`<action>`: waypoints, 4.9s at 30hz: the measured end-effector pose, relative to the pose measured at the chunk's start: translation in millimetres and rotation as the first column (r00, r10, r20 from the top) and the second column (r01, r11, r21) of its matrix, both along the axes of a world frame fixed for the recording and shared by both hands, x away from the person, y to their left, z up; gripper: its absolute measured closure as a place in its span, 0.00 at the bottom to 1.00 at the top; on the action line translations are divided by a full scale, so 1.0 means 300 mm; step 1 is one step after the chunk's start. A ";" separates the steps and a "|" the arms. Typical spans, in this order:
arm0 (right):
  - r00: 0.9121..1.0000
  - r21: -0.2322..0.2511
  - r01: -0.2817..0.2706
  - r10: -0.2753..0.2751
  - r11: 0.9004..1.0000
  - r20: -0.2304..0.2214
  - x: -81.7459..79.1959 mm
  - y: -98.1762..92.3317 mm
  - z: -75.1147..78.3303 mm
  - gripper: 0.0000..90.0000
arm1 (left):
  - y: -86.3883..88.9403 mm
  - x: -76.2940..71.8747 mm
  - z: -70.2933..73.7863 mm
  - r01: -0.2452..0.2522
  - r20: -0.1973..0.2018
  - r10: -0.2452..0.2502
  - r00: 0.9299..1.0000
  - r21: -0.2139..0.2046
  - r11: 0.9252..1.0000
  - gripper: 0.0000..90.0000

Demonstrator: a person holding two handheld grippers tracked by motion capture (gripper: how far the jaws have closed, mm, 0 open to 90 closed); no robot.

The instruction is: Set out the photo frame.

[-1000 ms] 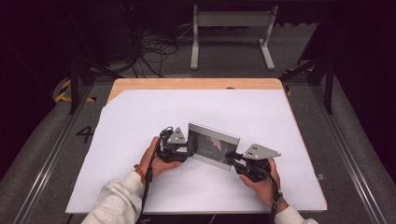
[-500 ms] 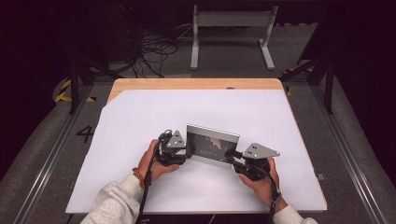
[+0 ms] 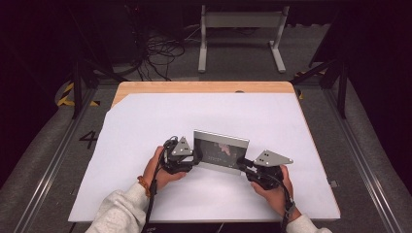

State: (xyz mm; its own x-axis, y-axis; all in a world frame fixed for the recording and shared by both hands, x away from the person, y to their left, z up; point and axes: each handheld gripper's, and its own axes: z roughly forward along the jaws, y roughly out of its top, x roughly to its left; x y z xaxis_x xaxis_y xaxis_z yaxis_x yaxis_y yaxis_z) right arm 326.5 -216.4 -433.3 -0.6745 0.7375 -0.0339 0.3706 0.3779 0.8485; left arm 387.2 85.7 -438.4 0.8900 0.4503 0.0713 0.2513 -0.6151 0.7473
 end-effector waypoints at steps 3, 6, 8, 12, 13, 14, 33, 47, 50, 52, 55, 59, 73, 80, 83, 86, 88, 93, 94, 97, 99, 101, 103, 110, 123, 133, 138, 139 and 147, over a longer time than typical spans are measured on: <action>1.000 -0.004 0.009 -0.009 1.000 0.003 0.006 0.006 -0.004 0.82 | 0.003 -0.006 -0.002 -0.010 0.008 0.010 1.000 0.004 1.000 0.73; 1.000 -0.010 0.015 -0.015 1.000 0.005 0.012 0.011 -0.004 0.82 | 0.009 -0.007 -0.002 -0.011 0.010 0.011 1.000 0.010 1.000 0.74; 1.000 -0.009 0.019 -0.019 1.000 0.005 0.018 0.015 -0.005 0.81 | 0.013 -0.010 -0.002 -0.014 0.009 0.014 1.000 0.010 1.000 0.76; 1.000 -0.015 0.019 -0.019 1.000 0.004 0.033 0.022 -0.004 0.80 | 0.024 -0.019 -0.006 -0.027 0.010 0.027 1.000 0.013 1.000 0.78; 1.000 -0.015 0.021 -0.021 1.000 0.004 0.035 0.024 -0.005 0.80 | 0.025 -0.022 -0.007 -0.028 0.013 0.028 1.000 0.019 0.999 0.79; 1.000 -0.017 0.020 -0.020 1.000 0.005 0.038 0.026 -0.005 0.79 | 0.028 -0.024 -0.008 -0.031 0.012 0.030 0.999 0.022 0.999 0.79; 1.000 -0.028 0.019 -0.019 0.999 0.007 0.064 0.044 -0.010 0.76 | 0.043 -0.037 -0.016 -0.041 0.004 0.041 0.999 0.024 0.999 0.82; 1.000 -0.030 0.017 -0.017 0.999 0.007 0.068 0.045 -0.011 0.76 | 0.041 -0.042 -0.021 -0.049 0.003 0.049 0.999 0.029 0.998 0.82; 1.000 -0.027 0.019 -0.019 0.999 0.009 0.068 0.046 -0.013 0.76 | 0.041 -0.045 -0.022 -0.053 0.005 0.053 0.999 0.032 0.998 0.82; 1.000 -0.028 0.018 -0.018 0.999 0.009 0.069 0.046 -0.013 0.76 | 0.040 -0.045 -0.022 -0.053 0.006 0.053 0.999 0.031 0.998 0.82; 1.000 -0.027 0.015 -0.015 1.000 0.007 0.070 0.045 -0.013 0.76 | 0.039 -0.047 -0.022 -0.057 0.008 0.056 0.998 0.034 0.998 0.82; 1.000 -0.033 0.018 -0.018 0.999 0.012 0.068 0.046 -0.014 0.76 | 0.040 -0.045 -0.024 -0.053 0.008 0.053 0.999 0.030 0.998 0.82; 1.000 -0.047 0.014 -0.014 0.999 0.013 0.067 0.045 -0.013 0.76 | 0.035 -0.040 -0.026 -0.051 0.025 0.050 0.998 0.035 0.998 0.81; 1.000 -0.052 0.008 -0.007 0.999 0.008 0.065 0.044 -0.005 0.74 | 0.041 -0.046 -0.024 -0.058 0.023 0.058 0.998 0.035 0.998 0.81; 1.000 -0.053 0.008 -0.008 0.999 0.009 0.064 0.037 -0.003 0.76 | 0.044 -0.048 -0.022 -0.055 0.023 0.054 0.998 0.033 0.998 0.81; 1.000 -0.054 0.010 -0.009 0.998 0.008 0.062 0.035 -0.001 0.76 | 0.044 -0.049 -0.022 -0.054 0.027 0.053 0.998 0.035 0.998 0.81; 1.000 -0.056 0.006 -0.005 0.998 0.012 0.061 0.034 0.000 0.75 | 0.045 -0.049 -0.021 -0.054 0.028 0.053 0.998 0.035 0.998 0.81; 1.000 -0.059 0.001 0.000 0.998 0.011 0.056 0.030 0.001 0.75 | 0.050 -0.055 -0.015 -0.050 0.033 0.049 0.998 0.038 0.998 0.80; 1.000 -0.064 0.002 -0.001 0.998 0.013 0.055 0.029 0.002 0.75 | 0.052 -0.058 -0.014 -0.053 0.034 0.052 0.998 0.038 0.998 0.80; 1.000 -0.068 0.005 -0.004 0.998 0.014 0.050 0.022 0.008 0.74 | 0.056 -0.062 -0.011 -0.050 0.035 0.049 0.998 0.035 0.998 0.79; 1.000 -0.073 0.005 -0.004 0.997 0.014 0.047 0.017 0.011 0.74 | 0.061 -0.067 -0.008 -0.050 0.036 0.049 0.998 0.037 0.998 0.78; 1.000 -0.080 0.004 -0.002 0.997 0.018 0.041 0.013 0.012 0.74 | 0.067 -0.072 -0.007 -0.050 0.035 0.049 0.998 0.036 0.998 0.78; 1.000 -0.089 0.001 0.001 0.996 0.023 0.035 0.009 0.013 0.73 | 0.073 -0.078 -0.006 -0.043 0.030 0.042 0.999 0.030 0.999 0.78; 1.000 -0.107 -0.009 0.011 0.994 0.018 0.017 0.004 0.011 0.68 | 0.082 -0.105 0.002 -0.024 0.041 0.022 0.999 0.036 0.999 0.75; 0.997 -0.134 -0.077 0.079 0.988 0.013 -0.025 0.012 0.007 0.55 | 0.126 -0.145 -0.002 -0.012 0.052 0.011 0.999 0.027 1.000 0.65; 0.996 -0.153 -0.089 0.093 0.984 0.016 -0.048 -0.005 0.000 0.48 | 0.145 -0.167 -0.017 -0.011 0.048 0.009 0.999 0.044 0.999 0.56; 0.995 -0.159 -0.098 0.102 0.982 0.019 -0.058 -0.019 -0.006 0.44 | 0.154 -0.179 -0.025 -0.007 0.039 0.005 0.999 0.049 0.999 0.51; 0.994 -0.161 -0.100 0.104 0.982 0.019 -0.061 -0.021 -0.007 0.43 | 0.157 -0.181 -0.027 -0.004 0.045 0.001 0.999 0.055 0.998 0.50; 0.993 -0.171 -0.108 0.115 0.979 0.030 -0.078 -0.035 -0.010 0.34 | 0.172 -0.203 -0.040 0.001 0.045 -0.004 0.999 0.061 0.998 0.42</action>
State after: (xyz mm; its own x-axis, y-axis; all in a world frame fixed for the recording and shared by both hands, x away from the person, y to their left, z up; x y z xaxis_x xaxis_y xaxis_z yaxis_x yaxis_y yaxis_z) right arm 303.2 -227.1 -436.2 -0.7479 0.6390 -0.1798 0.2855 0.5541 0.7819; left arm 326.3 137.2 -450.4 0.8864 0.4416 0.1386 0.2166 -0.6604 0.7190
